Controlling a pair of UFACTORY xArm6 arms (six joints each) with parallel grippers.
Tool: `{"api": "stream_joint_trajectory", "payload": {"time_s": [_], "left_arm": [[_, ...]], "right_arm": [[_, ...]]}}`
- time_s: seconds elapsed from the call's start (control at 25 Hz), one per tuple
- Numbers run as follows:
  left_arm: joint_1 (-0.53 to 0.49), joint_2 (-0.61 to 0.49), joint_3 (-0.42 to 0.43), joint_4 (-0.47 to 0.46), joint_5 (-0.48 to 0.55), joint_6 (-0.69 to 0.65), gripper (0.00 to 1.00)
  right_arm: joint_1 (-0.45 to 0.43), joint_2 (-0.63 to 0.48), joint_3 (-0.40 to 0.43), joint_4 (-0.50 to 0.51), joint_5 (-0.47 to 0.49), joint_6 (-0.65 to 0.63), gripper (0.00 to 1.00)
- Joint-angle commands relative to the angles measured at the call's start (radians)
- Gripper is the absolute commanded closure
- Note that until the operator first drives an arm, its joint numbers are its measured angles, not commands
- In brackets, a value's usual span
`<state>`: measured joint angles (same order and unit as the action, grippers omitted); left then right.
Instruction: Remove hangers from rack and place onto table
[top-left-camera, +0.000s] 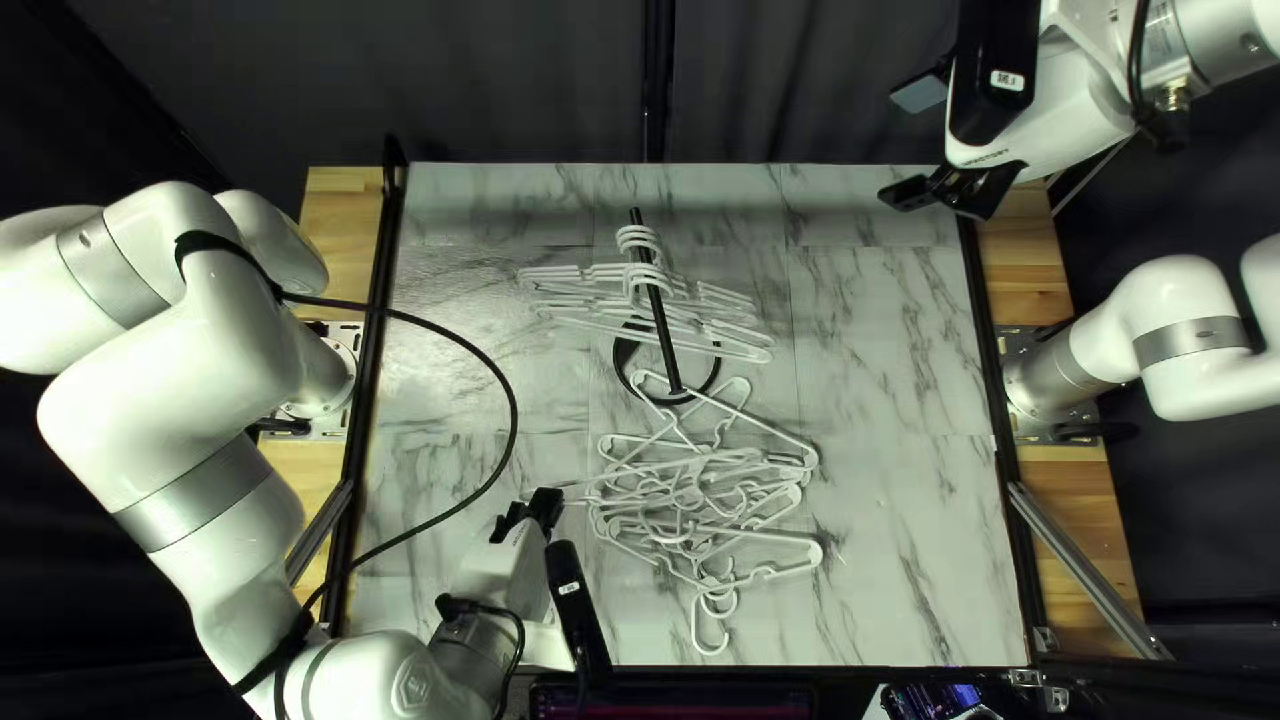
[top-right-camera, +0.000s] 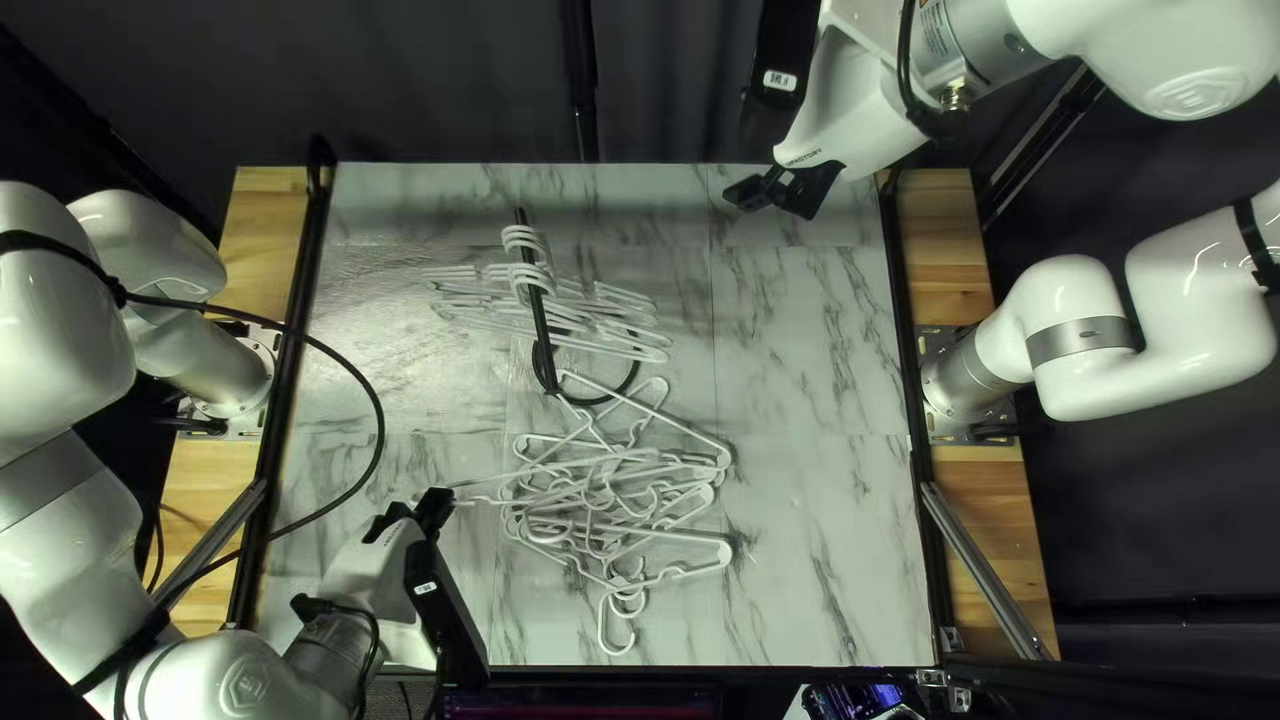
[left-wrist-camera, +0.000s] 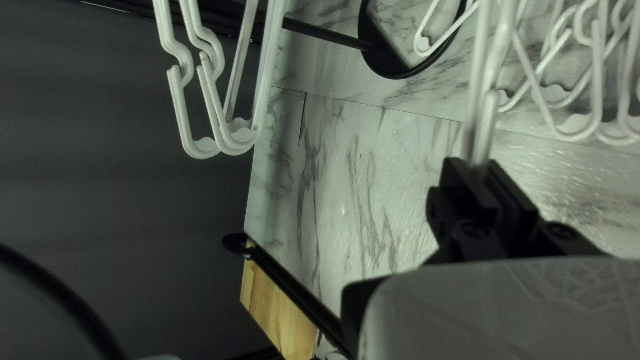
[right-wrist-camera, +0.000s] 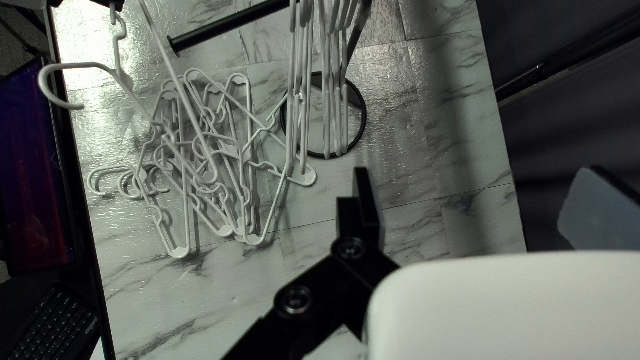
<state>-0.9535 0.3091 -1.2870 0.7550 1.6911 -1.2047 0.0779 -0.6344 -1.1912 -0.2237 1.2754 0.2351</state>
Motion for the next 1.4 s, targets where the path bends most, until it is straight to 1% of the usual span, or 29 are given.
{"api": "stream_joint_trajectory", "payload": {"time_s": [0.04, 0.32, 0.4, 0.64, 0.84, 0.88, 1.0, 1.04, 1.4], "left_arm": [[0.0, 0.0, 0.0, 0.0, 0.0, 0.0, 1.0], [0.001, 0.007, 0.006, -0.007, -0.011, -0.011, 1.0], [0.011, 0.028, 0.002, -0.002, -0.026, -0.011, 1.0], [0.049, 0.115, -0.047, 0.019, -0.031, 0.006, 1.0], [0.049, 0.184, -0.086, 0.041, -0.032, 0.035, 1.0], [0.046, 0.202, -0.096, 0.043, -0.026, 0.033, 1.0], [0.044, 0.312, -0.18, 0.047, 0.017, 0.021, 1.0], [0.058, 0.378, -0.244, 0.038, 0.056, 0.022, 1.0], [0.058, 0.385, -0.25, 0.032, 0.06, 0.012, 1.0]], "right_arm": [[0.0, 0.0, 0.0, 0.0, 0.0, 0.0, 0.0], [0.0, 0.0, 0.0, 0.0, 0.0, 0.0, 0.0], [0.0, 0.0, 0.0, 0.0, 0.0, 0.0, 0.0], [0.0, 0.0, 0.0, 0.0, 0.0, 0.0, 0.0], [0.0, 0.0, 0.0, 0.0, 0.0, 0.0, 0.0], [0.0, 0.0, 0.0, 0.0, 0.0, 0.0, 0.0], [0.0, 0.0, 0.0, 0.0, 0.0, 0.0, 0.0], [0.0, 0.0, 0.0, 0.0, 0.0, 0.0, 0.0], [0.0, 0.0, 0.0, 0.0, 0.0, 0.0, 0.0]]}}
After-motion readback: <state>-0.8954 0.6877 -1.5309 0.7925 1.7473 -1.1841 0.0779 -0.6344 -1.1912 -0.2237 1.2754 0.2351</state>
